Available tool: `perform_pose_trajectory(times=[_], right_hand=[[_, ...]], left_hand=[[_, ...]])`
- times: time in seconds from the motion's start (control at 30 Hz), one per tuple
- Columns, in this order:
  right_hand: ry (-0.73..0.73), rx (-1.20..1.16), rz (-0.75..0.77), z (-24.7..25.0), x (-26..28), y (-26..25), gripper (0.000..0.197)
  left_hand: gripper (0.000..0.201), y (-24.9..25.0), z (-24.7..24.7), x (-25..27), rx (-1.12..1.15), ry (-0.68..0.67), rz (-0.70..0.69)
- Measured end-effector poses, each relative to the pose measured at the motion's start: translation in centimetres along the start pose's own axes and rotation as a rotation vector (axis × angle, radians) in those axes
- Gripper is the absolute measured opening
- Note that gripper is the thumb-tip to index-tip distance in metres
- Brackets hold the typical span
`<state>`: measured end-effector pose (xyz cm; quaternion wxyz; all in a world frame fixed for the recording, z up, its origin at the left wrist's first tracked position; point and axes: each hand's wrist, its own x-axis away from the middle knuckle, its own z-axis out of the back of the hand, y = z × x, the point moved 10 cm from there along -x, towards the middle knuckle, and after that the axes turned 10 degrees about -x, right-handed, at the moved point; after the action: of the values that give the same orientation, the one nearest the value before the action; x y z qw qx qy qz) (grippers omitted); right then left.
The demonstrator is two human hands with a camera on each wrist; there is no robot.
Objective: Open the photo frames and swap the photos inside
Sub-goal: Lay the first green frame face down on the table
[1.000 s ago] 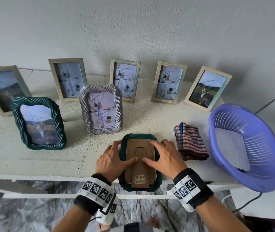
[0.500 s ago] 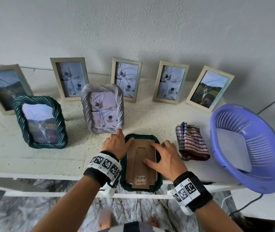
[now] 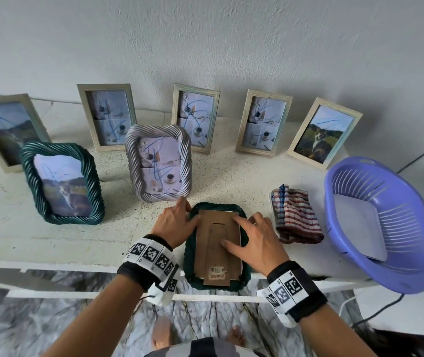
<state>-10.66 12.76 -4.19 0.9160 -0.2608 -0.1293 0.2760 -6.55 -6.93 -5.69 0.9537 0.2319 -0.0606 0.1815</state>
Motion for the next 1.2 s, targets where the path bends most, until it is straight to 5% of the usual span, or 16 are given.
perform_pose_trajectory(times=[0.13,0.3,0.63,0.93,1.2], right_hand=[[0.005,0.014,0.001,0.2,0.7,-0.2,0.066],[0.082,-0.056,0.196,1.8,3.3,-1.8,0.023],[-0.236,-0.040,0.374,-0.9,7.3,-1.1,0.040],[-0.249,0.028,0.464,-0.8,6.8,-2.2,0.033],[-0.194,-0.030,0.311,-0.9,6.7,-1.7,0.048]], left_hand=[[0.080,-0.2,-0.5,2.7,-0.094,-0.076,0.002],[0.117,0.1,-1.3,5.4,-0.161,-0.094,0.013],[0.102,0.9,-1.7,6.4,-0.186,-0.051,-0.010],[0.106,0.6,-1.9,6.5,-0.200,-0.053,0.027],[0.107,0.7,-1.7,6.7,-0.195,-0.034,0.022]])
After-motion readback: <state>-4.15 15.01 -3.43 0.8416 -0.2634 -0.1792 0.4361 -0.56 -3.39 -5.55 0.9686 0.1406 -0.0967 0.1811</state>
